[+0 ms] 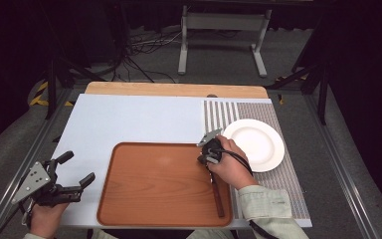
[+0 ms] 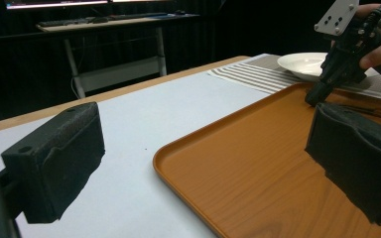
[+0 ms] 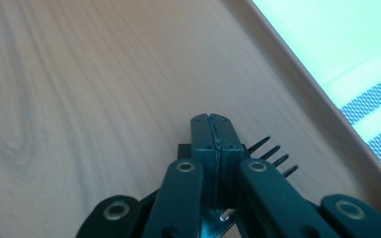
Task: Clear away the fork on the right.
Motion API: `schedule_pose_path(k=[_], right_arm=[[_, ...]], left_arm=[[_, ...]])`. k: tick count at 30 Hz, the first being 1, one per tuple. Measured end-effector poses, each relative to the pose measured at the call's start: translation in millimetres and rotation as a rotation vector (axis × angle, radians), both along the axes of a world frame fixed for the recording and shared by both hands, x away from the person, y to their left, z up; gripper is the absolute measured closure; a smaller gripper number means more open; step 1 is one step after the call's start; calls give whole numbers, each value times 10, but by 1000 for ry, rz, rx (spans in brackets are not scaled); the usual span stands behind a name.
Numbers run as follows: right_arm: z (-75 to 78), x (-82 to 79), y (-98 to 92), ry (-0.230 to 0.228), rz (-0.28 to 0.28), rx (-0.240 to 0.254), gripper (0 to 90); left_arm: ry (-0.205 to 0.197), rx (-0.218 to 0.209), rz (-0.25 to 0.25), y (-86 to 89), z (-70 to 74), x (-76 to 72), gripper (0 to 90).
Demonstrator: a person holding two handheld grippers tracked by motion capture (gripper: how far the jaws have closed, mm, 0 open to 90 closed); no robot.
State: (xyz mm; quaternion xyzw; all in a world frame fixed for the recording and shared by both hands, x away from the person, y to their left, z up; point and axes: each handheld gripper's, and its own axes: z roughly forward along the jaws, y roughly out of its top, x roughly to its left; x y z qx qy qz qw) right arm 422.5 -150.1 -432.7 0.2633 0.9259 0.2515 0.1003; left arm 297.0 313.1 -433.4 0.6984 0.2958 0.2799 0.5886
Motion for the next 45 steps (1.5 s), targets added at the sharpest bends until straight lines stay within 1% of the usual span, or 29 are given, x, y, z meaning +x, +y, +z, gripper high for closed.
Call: schedule_pose_path(k=[2, 10, 24, 32, 38, 41, 44, 45], right_arm=[[4, 4, -24, -4, -6, -7, 900], [6, 9, -98, -6, -29, -7, 900], [18, 12, -217, -7, -49, -18, 900], [17, 7, -248, -5, -65, -13, 900], [20, 1, -240, 0, -60, -7, 900], [47, -9, -231, -6, -53, 4, 900], [100, -26, -216, -17, -48, 17, 862], [123, -32, -210, -28, -42, 21, 839]], left_arm=[[2, 0, 3, 4, 1, -2, 24], [1, 1, -1, 0, 0, 1, 24], [1, -1, 0, 1, 0, 0, 24], [4, 1, -1, 1, -2, 2, 24], [3, 2, -1, 5, 0, 3, 23], [5, 1, 0, 4, -3, 3, 24], [3, 3, -1, 7, 0, 3, 24], [3, 4, -1, 8, 0, 3, 24]])
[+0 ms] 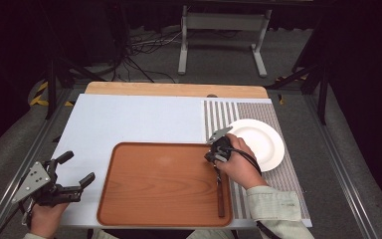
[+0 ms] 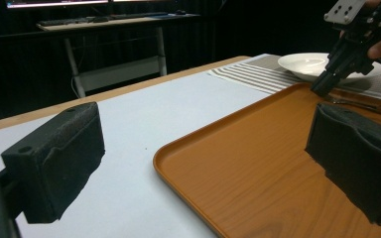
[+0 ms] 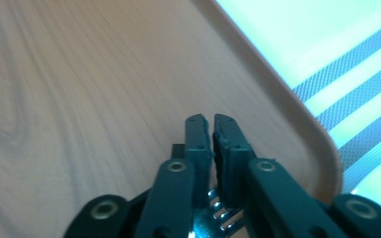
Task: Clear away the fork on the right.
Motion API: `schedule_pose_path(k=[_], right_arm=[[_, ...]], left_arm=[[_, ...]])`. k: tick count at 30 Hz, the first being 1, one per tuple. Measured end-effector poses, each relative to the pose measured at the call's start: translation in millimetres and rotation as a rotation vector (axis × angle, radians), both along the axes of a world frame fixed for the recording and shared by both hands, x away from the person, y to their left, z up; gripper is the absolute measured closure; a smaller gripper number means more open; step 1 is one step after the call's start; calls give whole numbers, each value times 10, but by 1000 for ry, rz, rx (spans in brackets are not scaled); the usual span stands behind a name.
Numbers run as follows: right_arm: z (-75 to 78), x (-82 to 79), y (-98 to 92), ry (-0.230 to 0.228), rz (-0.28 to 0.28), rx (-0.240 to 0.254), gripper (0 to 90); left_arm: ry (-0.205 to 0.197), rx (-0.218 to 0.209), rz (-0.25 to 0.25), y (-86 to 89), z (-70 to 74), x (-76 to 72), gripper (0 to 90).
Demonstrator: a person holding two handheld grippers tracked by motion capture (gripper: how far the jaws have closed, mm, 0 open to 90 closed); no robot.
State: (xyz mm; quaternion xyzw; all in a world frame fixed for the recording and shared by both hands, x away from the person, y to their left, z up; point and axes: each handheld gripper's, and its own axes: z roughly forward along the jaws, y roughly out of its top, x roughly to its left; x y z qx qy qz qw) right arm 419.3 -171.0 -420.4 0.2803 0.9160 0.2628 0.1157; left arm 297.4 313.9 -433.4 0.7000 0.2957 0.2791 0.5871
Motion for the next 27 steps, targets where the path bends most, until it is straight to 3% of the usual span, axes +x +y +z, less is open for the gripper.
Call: schedule_pose_path(k=[1, 4, 6, 8, 12, 17, 27], right_arm=[[0, 0, 0, 0, 0, 0, 839], [100, -39, 30, -26, 19, 32, 689], [152, -70, 54, -50, 31, 69, 538], [194, -93, 78, -91, 60, 76, 417], [285, -152, 109, -121, 74, 147, 292], [398, -216, 91, -165, 85, 211, 188], [523, -335, -43, -210, 85, 276, 172]], left_arm=[[0, 0, 0, 0, 0, 0, 24], [2, -2, 2, -7, -2, -2, 24], [0, -1, 2, -9, 0, -3, 24], [2, -2, 1, -8, -4, 0, 24], [-1, -5, 4, -7, 1, -4, 24], [2, -2, 1, -10, -3, 0, 24], [1, -3, 1, -15, -2, -1, 24]])
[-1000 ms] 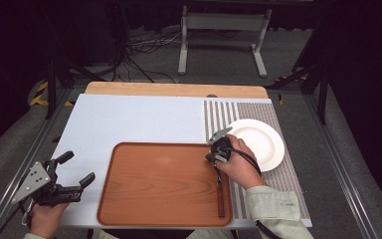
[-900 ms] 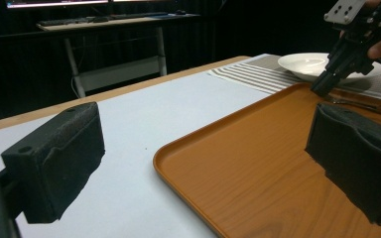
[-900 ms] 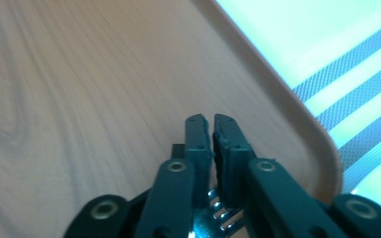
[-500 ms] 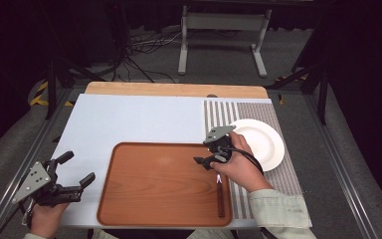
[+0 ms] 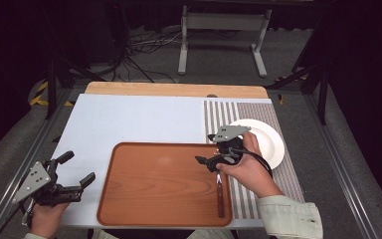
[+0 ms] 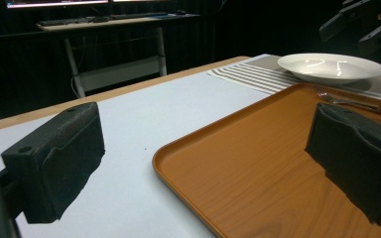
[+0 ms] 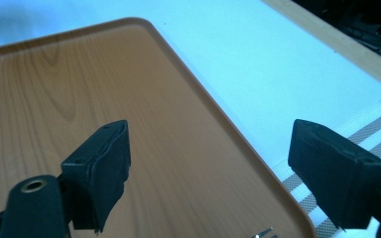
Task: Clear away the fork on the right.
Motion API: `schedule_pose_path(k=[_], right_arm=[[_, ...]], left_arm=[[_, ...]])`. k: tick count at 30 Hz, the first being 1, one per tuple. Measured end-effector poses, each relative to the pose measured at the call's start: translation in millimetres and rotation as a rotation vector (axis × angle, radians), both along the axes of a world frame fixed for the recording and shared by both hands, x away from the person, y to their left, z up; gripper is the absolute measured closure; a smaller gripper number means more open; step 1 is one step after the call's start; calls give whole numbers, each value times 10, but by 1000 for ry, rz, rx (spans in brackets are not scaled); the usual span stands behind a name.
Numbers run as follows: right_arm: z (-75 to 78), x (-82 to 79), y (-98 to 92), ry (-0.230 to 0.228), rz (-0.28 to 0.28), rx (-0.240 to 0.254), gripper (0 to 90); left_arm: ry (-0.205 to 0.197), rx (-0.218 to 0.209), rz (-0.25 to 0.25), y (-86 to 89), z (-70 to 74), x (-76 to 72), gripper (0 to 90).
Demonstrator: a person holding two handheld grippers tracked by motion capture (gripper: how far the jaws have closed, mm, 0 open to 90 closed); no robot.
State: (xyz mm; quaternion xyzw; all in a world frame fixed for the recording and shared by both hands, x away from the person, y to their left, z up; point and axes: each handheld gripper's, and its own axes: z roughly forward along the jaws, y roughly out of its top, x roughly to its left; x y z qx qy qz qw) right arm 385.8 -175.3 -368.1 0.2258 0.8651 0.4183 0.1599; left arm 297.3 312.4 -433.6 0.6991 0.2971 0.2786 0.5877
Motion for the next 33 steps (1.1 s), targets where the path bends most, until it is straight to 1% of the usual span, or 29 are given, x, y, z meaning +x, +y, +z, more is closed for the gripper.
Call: schedule_pose_path(k=[4, 8, 11, 14, 18, 25, 33], right_arm=[[46, -46, -105, -30, -12, 37, 170], [85, -101, -215, -46, -22, 83, 168], [111, -153, -314, -69, -32, 121, 168], [118, -188, -418, -91, -47, 145, 165], [110, -231, -533, -105, -59, 171, 164], [66, -312, -729, -145, -79, 225, 163], [-30, -390, -926, -168, -110, 255, 163]], left_arm=[[1, -1, 1, 1, 0, 0, 24], [1, -1, 2, 2, -1, 0, 24], [-1, -4, 5, 2, -4, 3, 24], [1, -2, 4, 0, -4, 2, 24], [1, -3, 5, 0, -4, 2, 24], [3, -7, 7, 4, -8, 4, 24], [1, -12, 13, 4, -10, 3, 24]])
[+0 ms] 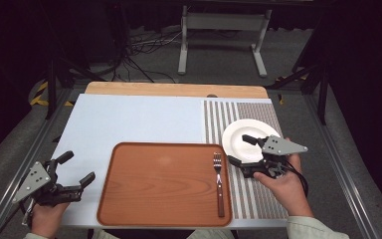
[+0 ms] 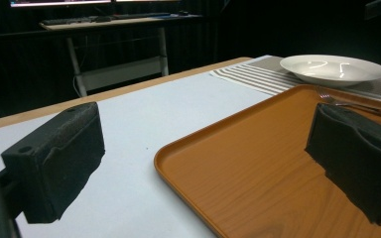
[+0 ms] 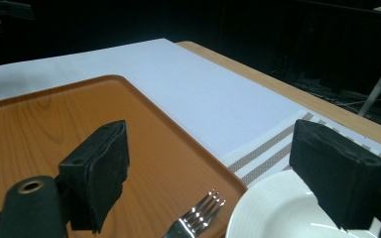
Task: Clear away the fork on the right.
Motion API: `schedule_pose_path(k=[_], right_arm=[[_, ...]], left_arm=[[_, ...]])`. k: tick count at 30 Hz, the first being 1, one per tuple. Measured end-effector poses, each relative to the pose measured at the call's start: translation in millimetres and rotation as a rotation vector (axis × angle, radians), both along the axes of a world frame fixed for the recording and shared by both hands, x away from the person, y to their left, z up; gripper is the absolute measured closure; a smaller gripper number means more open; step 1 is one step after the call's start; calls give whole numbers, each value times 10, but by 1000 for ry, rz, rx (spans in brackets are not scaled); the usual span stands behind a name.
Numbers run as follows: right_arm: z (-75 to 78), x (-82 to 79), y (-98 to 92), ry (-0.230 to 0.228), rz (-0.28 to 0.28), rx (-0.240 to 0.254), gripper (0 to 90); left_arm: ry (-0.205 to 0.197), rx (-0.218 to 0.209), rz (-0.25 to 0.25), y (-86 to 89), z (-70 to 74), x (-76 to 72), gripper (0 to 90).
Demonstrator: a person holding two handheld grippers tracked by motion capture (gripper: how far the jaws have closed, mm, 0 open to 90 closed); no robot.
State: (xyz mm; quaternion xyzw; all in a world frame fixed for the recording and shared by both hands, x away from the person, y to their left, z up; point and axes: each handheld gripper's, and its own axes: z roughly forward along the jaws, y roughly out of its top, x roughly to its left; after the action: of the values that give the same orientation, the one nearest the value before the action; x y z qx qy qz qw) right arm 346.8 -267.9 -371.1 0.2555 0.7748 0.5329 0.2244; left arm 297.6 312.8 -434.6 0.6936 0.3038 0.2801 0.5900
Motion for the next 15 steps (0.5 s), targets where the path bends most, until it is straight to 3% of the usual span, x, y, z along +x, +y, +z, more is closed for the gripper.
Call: schedule_pose_path(k=[15], right_arm=[[-226, -129, -255, -6, -41, 55, 154]], left_arm=[[2, 3, 2, 3, -3, 1, 24]])
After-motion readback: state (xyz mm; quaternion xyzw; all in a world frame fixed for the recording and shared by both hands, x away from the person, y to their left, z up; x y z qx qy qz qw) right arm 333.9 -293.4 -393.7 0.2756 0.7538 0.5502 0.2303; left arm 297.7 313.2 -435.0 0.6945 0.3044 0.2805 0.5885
